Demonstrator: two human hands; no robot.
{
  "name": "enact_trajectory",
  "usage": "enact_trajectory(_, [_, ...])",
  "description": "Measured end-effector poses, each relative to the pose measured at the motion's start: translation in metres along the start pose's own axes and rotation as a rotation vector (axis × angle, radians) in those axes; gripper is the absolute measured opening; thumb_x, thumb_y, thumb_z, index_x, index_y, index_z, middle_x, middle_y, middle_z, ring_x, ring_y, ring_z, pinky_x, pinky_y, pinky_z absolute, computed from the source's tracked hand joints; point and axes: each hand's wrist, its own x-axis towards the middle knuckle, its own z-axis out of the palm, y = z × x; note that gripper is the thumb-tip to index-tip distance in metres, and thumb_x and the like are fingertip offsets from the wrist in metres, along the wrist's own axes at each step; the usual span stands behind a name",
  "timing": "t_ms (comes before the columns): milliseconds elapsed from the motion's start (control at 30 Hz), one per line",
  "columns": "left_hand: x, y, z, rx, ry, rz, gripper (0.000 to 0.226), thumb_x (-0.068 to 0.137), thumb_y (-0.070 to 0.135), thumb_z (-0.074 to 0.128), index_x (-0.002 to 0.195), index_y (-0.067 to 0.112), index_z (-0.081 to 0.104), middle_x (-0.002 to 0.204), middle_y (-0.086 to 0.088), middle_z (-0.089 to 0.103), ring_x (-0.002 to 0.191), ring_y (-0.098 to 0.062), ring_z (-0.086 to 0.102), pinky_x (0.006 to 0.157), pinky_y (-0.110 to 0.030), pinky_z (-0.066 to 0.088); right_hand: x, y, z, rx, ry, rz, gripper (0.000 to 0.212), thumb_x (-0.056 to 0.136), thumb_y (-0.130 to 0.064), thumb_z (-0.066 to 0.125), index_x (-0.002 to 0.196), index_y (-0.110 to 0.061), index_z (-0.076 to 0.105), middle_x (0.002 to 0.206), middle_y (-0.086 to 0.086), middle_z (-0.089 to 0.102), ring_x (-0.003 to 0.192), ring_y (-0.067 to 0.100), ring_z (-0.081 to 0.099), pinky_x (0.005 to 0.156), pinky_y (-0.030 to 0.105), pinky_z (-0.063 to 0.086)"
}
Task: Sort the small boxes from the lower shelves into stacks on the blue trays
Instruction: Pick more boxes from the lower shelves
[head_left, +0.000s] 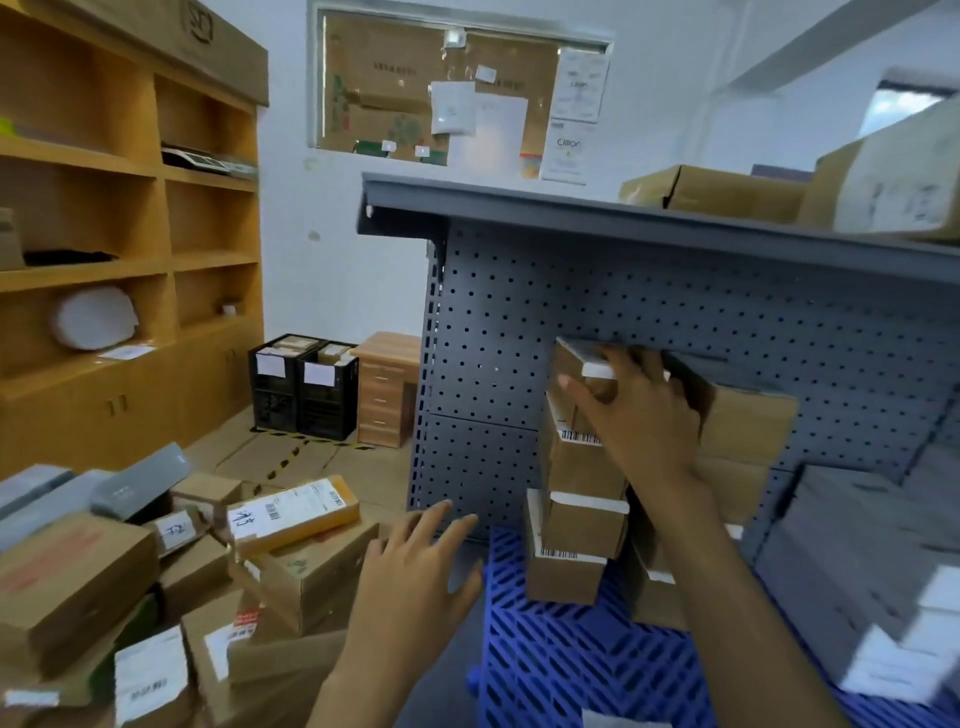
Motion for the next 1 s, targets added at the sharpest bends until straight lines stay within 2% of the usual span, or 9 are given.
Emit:
enact_trajectory(100, [-0.001,-0.005,-0.004,-0.014,-0.003,0.020,0.059,0.089,0.067,0.031,0.138,0.043,0.055,0.146,0.012,0.054,0.130,-0.017,0.054,0.090,-0.038,0.054,-0.002,-0.011,0.000,-0.022,-0.036,0.025,0.077,0.087,-0.081,0.041,0.149,-0.036,0.037,0.160,0.007,0.031,0.133,0.049,0.043,0.093,0.054,0.051])
enact_trajectory(200, [-0.005,-0.008,-0.008,-0.016,-0.011,0.056,0.049,0.088,0.063,0.050,0.131,0.042,0.060,0.138,0.013,0.059,0.121,-0.016,0.059,0.078,-0.033,0.055,-0.010,-0.018,-0.007,-0.076,-0.069,0.050,0.082,0.086,-0.083,0.042,0.154,-0.039,0.026,0.167,0.004,0.016,0.143,0.044,0.031,0.101,0.056,0.045])
enact_trajectory(267, [-0.008,-0.008,-0.008,-0.033,-0.003,0.097,0.048,0.087,0.060,0.057,0.130,0.041,0.060,0.136,0.013,0.060,0.118,-0.016,0.060,0.076,-0.032,0.055,-0.020,-0.018,-0.015,-0.085,-0.036,0.048,0.080,0.087,-0.081,0.043,0.153,-0.039,0.028,0.166,0.006,0.019,0.143,0.042,0.031,0.102,0.057,0.044])
enact_trajectory(367, [-0.014,-0.004,-0.002,-0.055,0.010,0.180,0.047,0.084,0.058,0.068,0.127,0.040,0.063,0.134,0.012,0.062,0.115,-0.016,0.062,0.075,-0.033,0.057,-0.049,-0.013,-0.031,-0.111,0.037,0.009,0.072,0.091,-0.075,0.045,0.151,-0.038,0.033,0.160,0.007,0.029,0.138,0.040,0.037,0.094,0.059,0.050])
enact_trajectory(467, [-0.021,0.005,0.005,-0.061,-0.004,0.215,0.049,0.079,0.055,0.077,0.123,0.038,0.067,0.132,0.009,0.065,0.112,-0.018,0.064,0.071,-0.033,0.057,-0.089,-0.005,-0.049,-0.158,0.045,-0.002,0.061,0.095,-0.065,0.050,0.144,-0.029,0.043,0.152,0.005,0.038,0.126,0.036,0.048,0.086,0.053,0.055])
enact_trajectory(633, [-0.038,0.032,0.015,-0.130,-0.065,0.267,0.044,0.085,0.051,0.073,0.124,0.035,0.065,0.137,0.006,0.061,0.118,-0.023,0.062,0.073,-0.039,0.058,-0.162,0.023,-0.075,-0.178,-0.018,0.064,0.059,0.095,-0.061,0.051,0.147,-0.035,0.042,0.152,-0.004,0.041,0.128,0.029,0.050,0.085,0.047,0.058])
enact_trajectory(733, [-0.051,0.057,0.019,-0.159,-0.087,0.306,0.047,0.087,0.048,0.072,0.130,0.034,0.062,0.139,0.006,0.059,0.122,-0.025,0.059,0.077,-0.042,0.058,-0.203,0.047,-0.084,-0.173,-0.067,0.088,0.056,0.095,-0.058,0.053,0.144,-0.033,0.043,0.146,-0.003,0.047,0.121,0.028,0.055,0.077,0.044,0.058])
enact_trajectory(900, [-0.080,0.128,0.027,-0.182,-0.193,0.337,0.051,0.100,0.055,0.050,0.148,0.040,0.046,0.158,0.012,0.039,0.141,-0.023,0.040,0.102,-0.046,0.047,-0.279,0.103,-0.115,-0.237,-0.141,0.213,0.057,0.094,-0.064,0.049,0.143,-0.035,0.045,0.148,-0.008,0.048,0.126,0.026,0.053,0.081,0.046,0.059])
enact_trajectory(1000, [-0.105,0.183,0.034,-0.215,-0.248,0.354,0.051,0.101,0.057,0.045,0.149,0.041,0.043,0.161,0.013,0.034,0.145,-0.021,0.036,0.107,-0.047,0.044,-0.325,0.145,-0.146,-0.268,-0.172,0.300,0.053,0.093,-0.063,0.054,0.139,-0.038,0.049,0.148,-0.013,0.046,0.126,0.022,0.054,0.076,0.043,0.058])
